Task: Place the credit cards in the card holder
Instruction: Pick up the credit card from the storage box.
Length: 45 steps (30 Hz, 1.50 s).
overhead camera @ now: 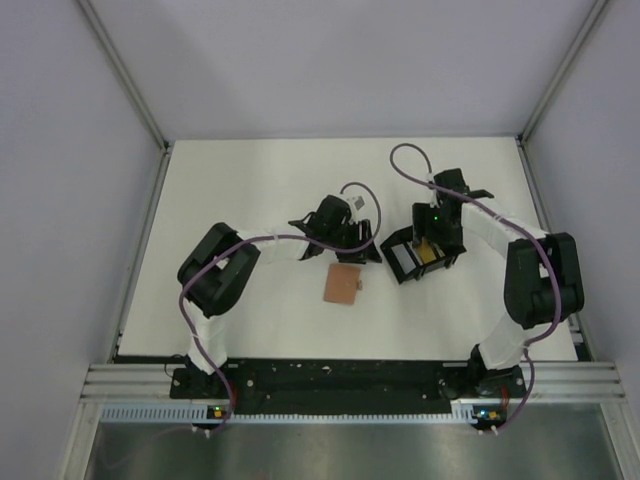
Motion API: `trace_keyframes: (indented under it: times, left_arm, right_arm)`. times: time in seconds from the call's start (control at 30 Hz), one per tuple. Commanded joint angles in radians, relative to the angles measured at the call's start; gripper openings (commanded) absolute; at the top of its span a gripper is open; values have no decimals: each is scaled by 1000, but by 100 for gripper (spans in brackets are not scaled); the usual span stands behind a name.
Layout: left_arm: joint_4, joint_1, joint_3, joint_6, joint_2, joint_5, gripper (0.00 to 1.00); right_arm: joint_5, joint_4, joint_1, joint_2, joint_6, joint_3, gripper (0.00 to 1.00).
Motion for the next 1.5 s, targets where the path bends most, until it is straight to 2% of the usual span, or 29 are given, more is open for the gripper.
trace_keyframes:
  times: [0.0, 0.27, 0.43, 0.6, 0.73, 0.9, 1.07, 1.17, 1.33, 1.47]
  left_arm:
    - [72, -17, 33, -21, 42, 63, 57]
    - [120, -27, 64, -43, 85, 119, 57]
    - [160, -37, 99, -74, 122, 148, 56]
    - [175, -41, 110, -89, 131, 136, 49]
    - [178, -41, 111, -101, 144, 131, 42]
    - [178, -43, 105, -106, 144, 119, 36]
    - [172, -41, 100, -101, 140, 115, 33]
    - [171, -41, 97, -100, 139, 116, 29]
    - [181, -41, 102, -98, 139, 117, 19]
    - [189, -43, 99, -106, 142, 120, 12]
  right_arm:
    - [91, -19, 21, 43, 10, 38, 74]
    - [-44, -2, 21, 93, 20, 1, 74]
    - [-125, 13, 21, 68, 26, 12, 59]
    - [-208, 38, 21, 14, 44, 7, 45]
    - [-276, 44, 23, -7, 50, 4, 43]
    - [-337, 56, 23, -27, 49, -3, 43]
    - [-161, 56, 21, -32, 43, -2, 53]
    - [-135, 56, 21, 2, 32, -2, 57]
    - [-253, 59, 23, 70, 33, -22, 57]
    - [-360, 72, 38, 77, 29, -37, 54]
